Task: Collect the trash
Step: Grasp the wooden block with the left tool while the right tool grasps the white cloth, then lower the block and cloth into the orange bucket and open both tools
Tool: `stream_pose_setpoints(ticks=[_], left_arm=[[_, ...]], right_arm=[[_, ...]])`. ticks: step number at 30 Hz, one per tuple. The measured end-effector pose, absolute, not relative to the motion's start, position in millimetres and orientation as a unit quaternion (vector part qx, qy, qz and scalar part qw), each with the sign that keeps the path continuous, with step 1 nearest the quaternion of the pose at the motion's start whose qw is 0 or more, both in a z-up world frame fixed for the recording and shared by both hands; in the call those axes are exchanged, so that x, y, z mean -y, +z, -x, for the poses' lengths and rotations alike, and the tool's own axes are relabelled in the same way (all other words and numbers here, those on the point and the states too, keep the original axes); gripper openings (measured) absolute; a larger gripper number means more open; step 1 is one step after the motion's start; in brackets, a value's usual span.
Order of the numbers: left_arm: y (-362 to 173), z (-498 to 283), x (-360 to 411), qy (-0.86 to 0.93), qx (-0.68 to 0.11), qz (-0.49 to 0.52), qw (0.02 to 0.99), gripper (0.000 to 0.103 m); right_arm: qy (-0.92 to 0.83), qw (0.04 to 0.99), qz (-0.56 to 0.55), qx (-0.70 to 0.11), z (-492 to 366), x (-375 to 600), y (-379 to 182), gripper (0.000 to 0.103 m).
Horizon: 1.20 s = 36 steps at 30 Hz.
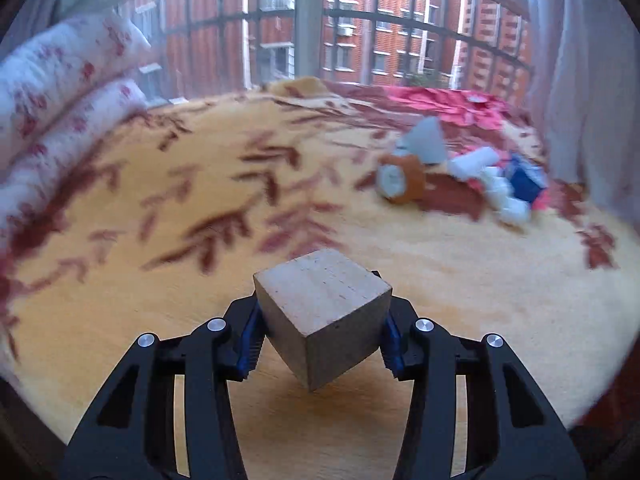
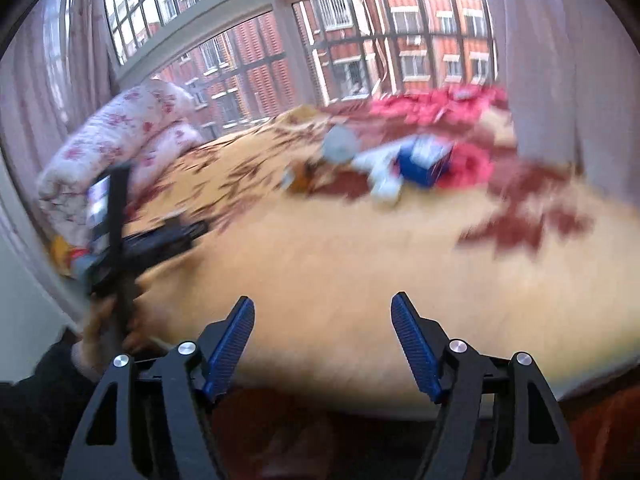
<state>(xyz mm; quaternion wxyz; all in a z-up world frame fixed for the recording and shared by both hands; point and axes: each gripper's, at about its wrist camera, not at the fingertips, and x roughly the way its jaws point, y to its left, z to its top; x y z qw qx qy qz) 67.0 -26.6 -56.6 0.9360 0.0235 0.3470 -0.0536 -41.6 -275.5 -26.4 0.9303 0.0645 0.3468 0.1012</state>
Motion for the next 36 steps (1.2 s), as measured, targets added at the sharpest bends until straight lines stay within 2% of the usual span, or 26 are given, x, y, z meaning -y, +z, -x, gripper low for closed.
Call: stream_pose_setpoints(ticks=[4,12,17,20,21,28,36], left_arm=[[-91.4,-94.8,13.1,-0.051,-0.396,-0.008,0.917,0.047],[-94.7,-92.4,15.1,-0.056,-0.362,-0.016,0.93,0.046],[-94.4,-89.4,17.1,-0.056,-0.354,-0.021,0.933,0.046],[-94.6,-88.7,17.0,-0.057,-0.352,-0.019,0.934,0.046],[-94.7,-88.6,16.9,-0.057,-0.351,-0.019,0.934,0.046],[-95.5,-87.1,17.5,-0.054,-0.345,-0.021,0.937,0.046],[-86.3,-74.2,21.9,-0.043,-0.333,-0.039,0.941,0.046]], right_arm=[[0.093,0.929,-0.034,-0.357,-31.7,277.8,-22.7,0.067],[0.073,0.905,-0.004,-0.42,-163.5,265.7,-53.1,0.048],[0.036,0.895,0.01,-0.445,-211.3,266.5,-72.5,0.048],[0.02,0.882,-0.004,-0.472,-232.8,269.8,-87.4,0.032],[0.012,0.875,-0.013,-0.483,-237.5,272.0,-94.8,0.031],[0.022,0.892,-0.036,-0.45,-197.8,262.0,-75.3,0.029],[0.082,0.91,-0.055,-0.402,-88.6,232.3,-42.9,0.03]])
